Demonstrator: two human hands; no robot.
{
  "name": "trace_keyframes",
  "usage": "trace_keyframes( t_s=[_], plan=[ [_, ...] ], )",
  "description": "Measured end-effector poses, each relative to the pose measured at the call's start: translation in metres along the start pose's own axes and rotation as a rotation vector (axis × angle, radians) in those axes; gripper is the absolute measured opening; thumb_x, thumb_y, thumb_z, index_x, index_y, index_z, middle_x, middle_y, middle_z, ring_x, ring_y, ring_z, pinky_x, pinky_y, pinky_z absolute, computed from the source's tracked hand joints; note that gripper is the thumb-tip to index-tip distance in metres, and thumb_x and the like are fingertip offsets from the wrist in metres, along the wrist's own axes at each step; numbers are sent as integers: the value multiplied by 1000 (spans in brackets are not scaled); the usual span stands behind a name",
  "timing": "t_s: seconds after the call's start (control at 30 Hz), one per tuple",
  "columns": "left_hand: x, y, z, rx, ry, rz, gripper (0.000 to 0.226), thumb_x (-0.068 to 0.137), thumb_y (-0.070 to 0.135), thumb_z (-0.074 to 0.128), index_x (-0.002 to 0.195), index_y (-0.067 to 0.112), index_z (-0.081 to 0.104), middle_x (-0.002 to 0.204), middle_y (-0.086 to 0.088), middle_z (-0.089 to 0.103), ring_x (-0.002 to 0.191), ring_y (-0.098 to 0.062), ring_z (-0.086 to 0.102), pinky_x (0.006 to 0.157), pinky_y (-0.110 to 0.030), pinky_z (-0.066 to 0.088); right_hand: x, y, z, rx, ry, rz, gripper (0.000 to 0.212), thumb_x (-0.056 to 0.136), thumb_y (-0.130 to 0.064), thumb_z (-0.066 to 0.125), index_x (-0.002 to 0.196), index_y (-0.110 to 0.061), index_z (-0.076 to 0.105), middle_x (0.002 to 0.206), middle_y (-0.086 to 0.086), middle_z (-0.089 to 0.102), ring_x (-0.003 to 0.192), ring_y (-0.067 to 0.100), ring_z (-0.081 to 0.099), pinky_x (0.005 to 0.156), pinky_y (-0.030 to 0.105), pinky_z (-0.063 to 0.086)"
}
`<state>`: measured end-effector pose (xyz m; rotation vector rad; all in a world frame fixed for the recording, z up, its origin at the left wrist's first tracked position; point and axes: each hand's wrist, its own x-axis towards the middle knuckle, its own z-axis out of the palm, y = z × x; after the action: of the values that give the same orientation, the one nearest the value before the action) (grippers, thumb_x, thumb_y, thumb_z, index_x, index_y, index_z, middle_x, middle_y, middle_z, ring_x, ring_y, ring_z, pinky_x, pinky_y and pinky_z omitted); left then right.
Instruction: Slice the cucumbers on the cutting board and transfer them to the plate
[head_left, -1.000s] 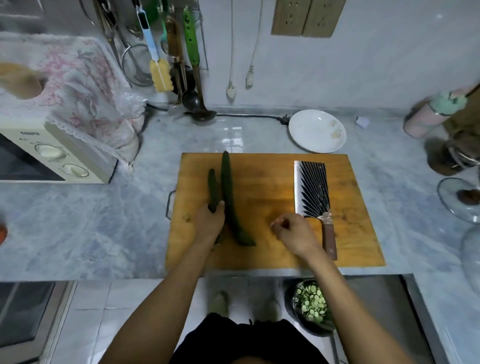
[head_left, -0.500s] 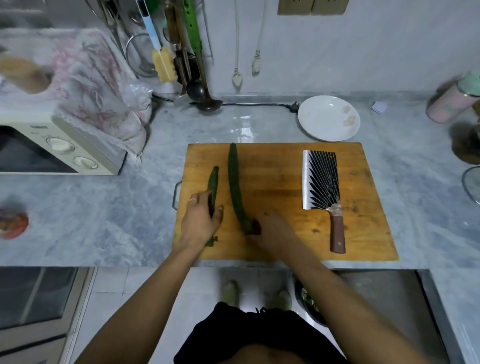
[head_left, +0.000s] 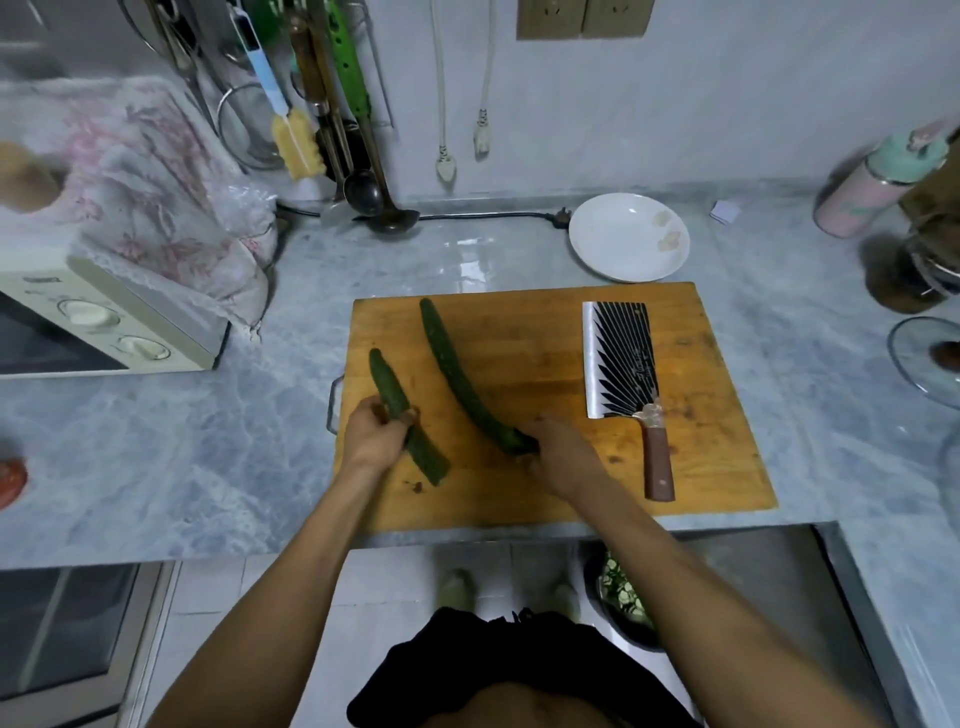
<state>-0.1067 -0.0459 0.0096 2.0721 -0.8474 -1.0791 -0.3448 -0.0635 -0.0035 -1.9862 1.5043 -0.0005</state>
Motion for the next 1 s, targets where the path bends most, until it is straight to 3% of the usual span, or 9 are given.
trace_keyframes(
  t_s=[0.1, 0.27, 0.47, 0.57, 0.63, 0.7, 0.87, 1.0],
  plan=[
    [-6, 2, -8, -453, 22, -127, 38, 90, 11, 66, 123, 18, 49, 120, -7, 63, 98, -22, 66, 70, -33, 60, 9, -17, 10, 30, -35, -69, 42, 93, -20, 63, 135, -20, 59, 127, 6, 52, 116, 28, 53, 90, 28, 41],
    [-22, -3, -23, -669, 57, -170, 27, 93, 5, 60, 118, 9, 51, 116, -10, 66, 98, -21, 69, 69, -35, 61, 29, -29, 9, -32, -127, -154, 34, 95, -17, 58, 129, -18, 61, 127, 6, 51, 119, 23, 48, 98, 33, 41],
    [-31, -16, -23, -749, 80, -245, 17, 93, 5, 60, 106, 10, 51, 110, -10, 63, 100, -21, 66, 79, -42, 59, 36, -35, 4, -44, -157, -184, 46, 94, -16, 61, 139, -14, 52, 141, 8, 43, 133, 27, 40, 107, 37, 38],
    [-35, -7, -8, -743, 20, -244, 15, 93, 5, 60, 100, 10, 48, 94, -13, 61, 70, -18, 65, 65, -34, 60, 17, -12, -8, 48, -50, -89, 57, 93, -14, 62, 147, -17, 43, 145, 7, 42, 129, 27, 46, 103, 34, 42],
    [-39, 3, 11, -685, 24, -252, 16, 92, 7, 62, 98, 11, 47, 84, -9, 59, 60, -13, 60, 61, -28, 58, 0, 13, -20, 91, 65, -27, 47, 95, -17, 61, 140, -13, 49, 135, 10, 51, 120, 28, 53, 94, 31, 43],
    [-41, 18, 34, -693, 4, -267, 17, 92, 5, 62, 94, 11, 46, 85, -8, 57, 71, -16, 61, 60, -26, 57, -18, 39, -34, 136, 197, 38, 33, 94, -17, 62, 126, -8, 60, 119, 13, 60, 109, 30, 59, 86, 32, 46],
    [-41, 56, 97, -750, -72, -337, 30, 87, 2, 67, 113, 2, 51, 107, -13, 60, 97, -26, 62, 84, -37, 57, -48, 91, -54, 143, 338, 227, 21, 90, -23, 66, 106, -10, 60, 107, 12, 61, 99, 32, 59, 71, 32, 42],
    [-32, 74, 132, -708, -19, -378, 34, 84, -2, 69, 115, -3, 55, 111, -14, 60, 84, -21, 62, 83, -34, 58, -47, 111, -57, 136, 256, 381, 51, 85, -42, 72, 124, -15, 53, 121, 8, 55, 109, 29, 58, 84, 37, 48]
  ],
)
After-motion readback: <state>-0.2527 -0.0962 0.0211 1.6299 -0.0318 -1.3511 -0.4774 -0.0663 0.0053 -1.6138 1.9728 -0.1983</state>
